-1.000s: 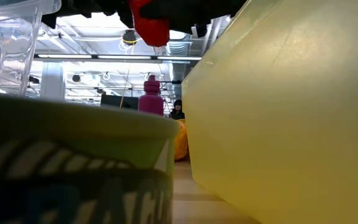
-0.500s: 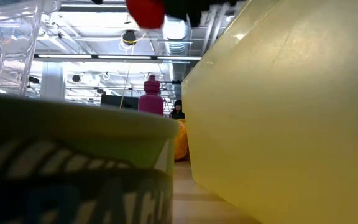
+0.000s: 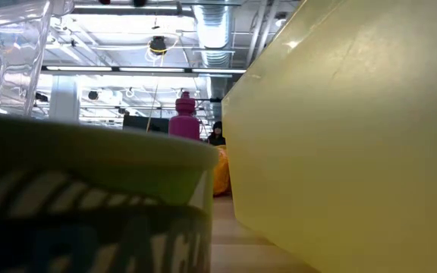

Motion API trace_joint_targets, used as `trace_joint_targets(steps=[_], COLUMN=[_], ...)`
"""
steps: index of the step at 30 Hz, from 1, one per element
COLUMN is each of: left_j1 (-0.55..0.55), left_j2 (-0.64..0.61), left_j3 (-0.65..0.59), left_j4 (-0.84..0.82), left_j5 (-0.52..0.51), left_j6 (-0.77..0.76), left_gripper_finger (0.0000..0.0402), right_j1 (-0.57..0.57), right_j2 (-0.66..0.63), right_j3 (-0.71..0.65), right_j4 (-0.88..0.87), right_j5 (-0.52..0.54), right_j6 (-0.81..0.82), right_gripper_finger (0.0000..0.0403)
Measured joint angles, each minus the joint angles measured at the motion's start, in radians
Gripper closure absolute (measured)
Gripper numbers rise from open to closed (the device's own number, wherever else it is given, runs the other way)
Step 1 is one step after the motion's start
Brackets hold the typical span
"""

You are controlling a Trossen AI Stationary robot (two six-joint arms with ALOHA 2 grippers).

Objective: Pick & Place Food Item
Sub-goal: Put the orange mango into the transparent bin, then put the yellow mango into the transparent bin

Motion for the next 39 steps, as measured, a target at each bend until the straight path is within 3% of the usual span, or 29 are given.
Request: trace_joint_targets(steps=[6, 10, 16, 21, 24, 32, 39], left_j1=[0.008, 0.008, 0.008, 0.008, 0.008, 0.008, 0.005], left_j2=[-0.053, -0.071, -0.078, -0.078, -0.078, -0.065, 0.034], left_j3=[0.0, 0.0, 0.0, 0.0, 0.0, 0.0, 0.001], left_j4=[-0.014, -0.036, -0.066, -0.069, -0.07, -0.128, -0.264], left_j5=[-0.001, -0.001, -0.01, -0.01, -0.011, -0.012, 0.015], left_j6=[-0.006, -0.008, -0.009, -0.01, -0.012, -0.039, -0.074], left_gripper_finger=[0.009, 0.0096, 0.0099, 0.0099, 0.0099, 0.0099, 0.0099], right_j1=[-0.006, -0.007, -0.006, -0.006, -0.001, 0.063, 0.078], right_j2=[0.148, 0.222, 0.232, 0.212, 0.192, 0.096, 0.071], right_j3=[0.281, 0.392, 0.432, 0.432, 0.432, 0.431, 0.43], right_j4=[-0.286, -0.426, -0.442, -0.459, -0.512, -0.879, -1.217], right_j5=[-0.099, -0.135, -0.132, -0.13, -0.096, 0.155, 0.181], right_j6=[-0.021, -0.03, -0.054, -0.072, -0.076, -0.127, -0.05], right_gripper_finger=[0.0215, 0.0195, 0.0122, 0.0086, 0.0077, 0.0089, 0.0092])
